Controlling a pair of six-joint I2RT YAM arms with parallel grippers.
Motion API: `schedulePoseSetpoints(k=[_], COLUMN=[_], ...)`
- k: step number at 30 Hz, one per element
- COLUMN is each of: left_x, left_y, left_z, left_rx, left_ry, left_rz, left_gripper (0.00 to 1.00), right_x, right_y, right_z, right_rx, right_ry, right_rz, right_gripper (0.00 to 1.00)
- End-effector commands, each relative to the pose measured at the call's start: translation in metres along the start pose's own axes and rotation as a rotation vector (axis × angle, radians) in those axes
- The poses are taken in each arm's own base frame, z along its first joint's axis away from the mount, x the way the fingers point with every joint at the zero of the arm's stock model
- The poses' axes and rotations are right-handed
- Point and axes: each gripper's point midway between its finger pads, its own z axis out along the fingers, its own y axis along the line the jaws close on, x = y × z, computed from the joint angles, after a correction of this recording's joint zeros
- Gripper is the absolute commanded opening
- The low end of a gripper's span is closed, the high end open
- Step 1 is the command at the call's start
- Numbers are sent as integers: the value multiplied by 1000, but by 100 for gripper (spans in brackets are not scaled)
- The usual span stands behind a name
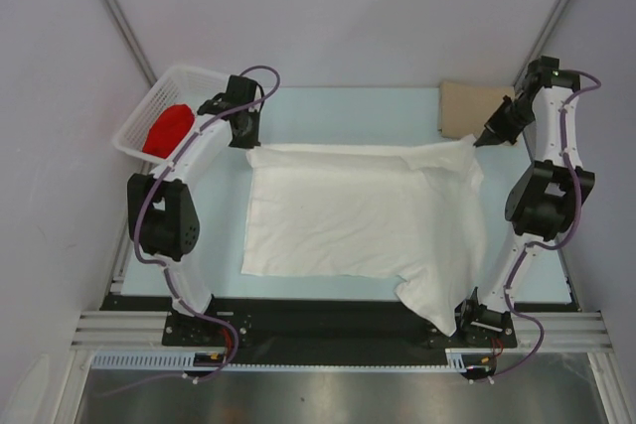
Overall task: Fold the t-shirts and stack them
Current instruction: Fold the tshirt
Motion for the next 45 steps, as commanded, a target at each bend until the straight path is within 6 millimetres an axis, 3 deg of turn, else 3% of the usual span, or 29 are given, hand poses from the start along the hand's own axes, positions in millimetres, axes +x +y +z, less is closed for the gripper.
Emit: schedulePoseSetpoints(k=[1, 8, 16, 23, 28, 30, 37, 45], left_x=[29, 58, 69, 76, 79, 77, 22, 4], left_y=[7, -11, -12, -8, -6, -5, -7, -4], left_z=[-11, -18, -14, -9, -5, -6, -21, -20], left_rx=[-36, -16, -19, -43, -59, -62, -54, -78], left_ry=[70, 77, 95, 106, 118, 112, -35, -79], left_rz=[-8, 13, -1, 2, 10, 10, 1, -3], left_gripper=[0, 0, 0, 0, 0, 0, 0, 1], right_x=[26, 44, 62, 64, 77, 74, 50, 50], right_y=[-17, -28, -63, -74, -77, -76, -61, -60], right_z=[-23, -24, -21, -17, -4, -3, -12, -12], right_rx=[14, 30, 123, 159, 141, 136, 107, 103], right_ry=[47, 82, 89, 72, 101, 88, 30, 26], right_rz=[-5, 16, 64, 56, 68, 65, 78, 73], right_gripper=[0, 0, 0, 0, 0, 0, 0, 0])
